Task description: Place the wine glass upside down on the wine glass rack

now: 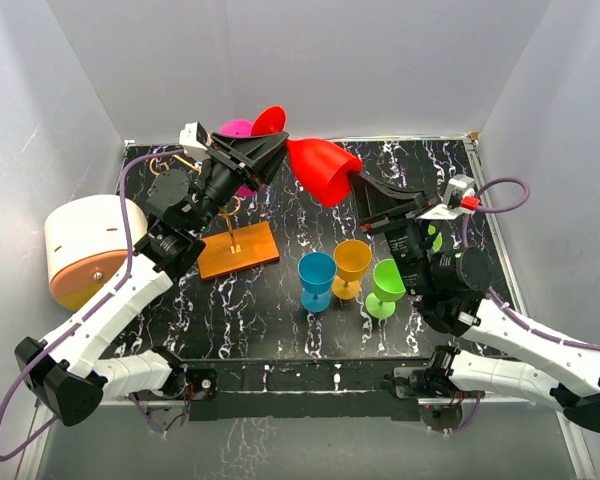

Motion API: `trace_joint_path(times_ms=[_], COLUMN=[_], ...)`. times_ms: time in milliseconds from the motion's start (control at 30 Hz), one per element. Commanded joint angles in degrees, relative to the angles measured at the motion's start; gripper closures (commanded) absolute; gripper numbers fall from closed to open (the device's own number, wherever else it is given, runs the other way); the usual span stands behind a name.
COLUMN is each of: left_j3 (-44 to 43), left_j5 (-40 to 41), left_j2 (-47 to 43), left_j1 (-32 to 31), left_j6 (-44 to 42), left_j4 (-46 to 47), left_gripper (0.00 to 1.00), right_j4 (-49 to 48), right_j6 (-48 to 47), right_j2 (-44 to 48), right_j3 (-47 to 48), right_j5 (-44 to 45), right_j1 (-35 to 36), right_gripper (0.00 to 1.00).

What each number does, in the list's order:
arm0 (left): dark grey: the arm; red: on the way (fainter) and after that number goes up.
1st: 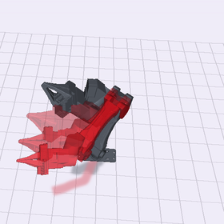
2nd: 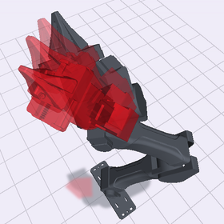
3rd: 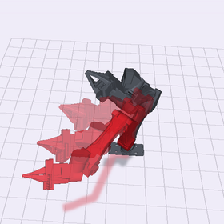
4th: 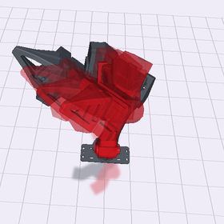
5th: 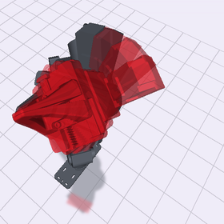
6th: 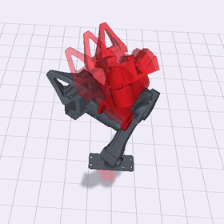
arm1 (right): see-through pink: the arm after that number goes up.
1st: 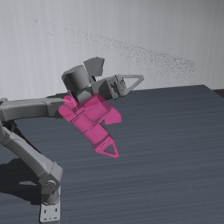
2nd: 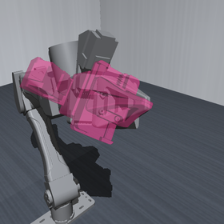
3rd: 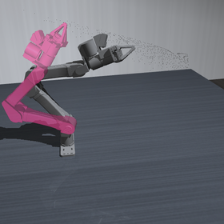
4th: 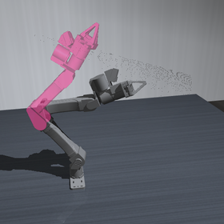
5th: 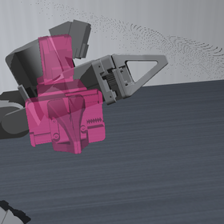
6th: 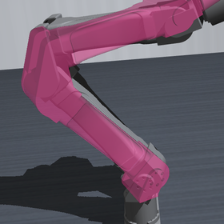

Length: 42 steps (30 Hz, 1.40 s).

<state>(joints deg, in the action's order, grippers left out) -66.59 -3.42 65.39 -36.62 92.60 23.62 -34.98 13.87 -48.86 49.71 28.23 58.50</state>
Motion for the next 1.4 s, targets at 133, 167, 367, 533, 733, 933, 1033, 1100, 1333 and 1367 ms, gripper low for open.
trace_joint_path(times_ms=[133,167,367,533,733,933,1033,1100,1333,1367], left_j3=[-1.5,-1.4,-2.2,-1.6,-6.4,-10.0,-13.2,-14.0,-14.4,-13.7], left_j5=[0.7,0.6,-0.9,0.7,2.4,0.8,-3.5,-7.1,-13.1,-12.4], left_j2=[0.7,0.8,1.8,1.0,-1.6,-4.5,-4.8,-5.2,-7.5,-8.7], left_j1=[-0.3,-0.3,-0.2,-0.2,0.2,0.2,0.2,0.2,0.2,0.2], left_j6=[0.1,0.3,0.1,-2.2,-13.1,-27.6,-35.9,-40.6,-60.2,-62.4], left_j4=[3.2,3.2,2.8,1.9,-5.6,-12.5,-19.1,-21.8,-33.4,-34.3], left_gripper=[0.80,0.84,1.00,1.00,1.00,1.00,1.00,1.00,1.00,1.00], right_j4=[2.3,3.0,6.8,13.8,24.7,32.5,36.4,42.9,59.0,60.6], right_j6=[-2.9,-3.1,-2.7,0.2,-0.8,0.8,2.9,6.4,18.6,20.0], right_j2=[-0.2,0.0,2.2,4.8,10.7,17.1,18.7,18.2,9.3,7.8], right_j3=[-1.6,-1.8,-2.9,-2.6,-4.0,-4.5,-2.7,0.4,15.3,17.2], right_j5=[-8.8,-9.1,-7.7,-2.0,1.6,2.5,4.6,6.5,1.8,1.1], right_j1=[0.3,0.3,0.3,0.2,0.2,0.2,0.3,0.2,0.3,0.3], right_gripper=[1.00,1.00,1.00,0.47,0.22,0.20,0.18,0.18,0.22,0.22])
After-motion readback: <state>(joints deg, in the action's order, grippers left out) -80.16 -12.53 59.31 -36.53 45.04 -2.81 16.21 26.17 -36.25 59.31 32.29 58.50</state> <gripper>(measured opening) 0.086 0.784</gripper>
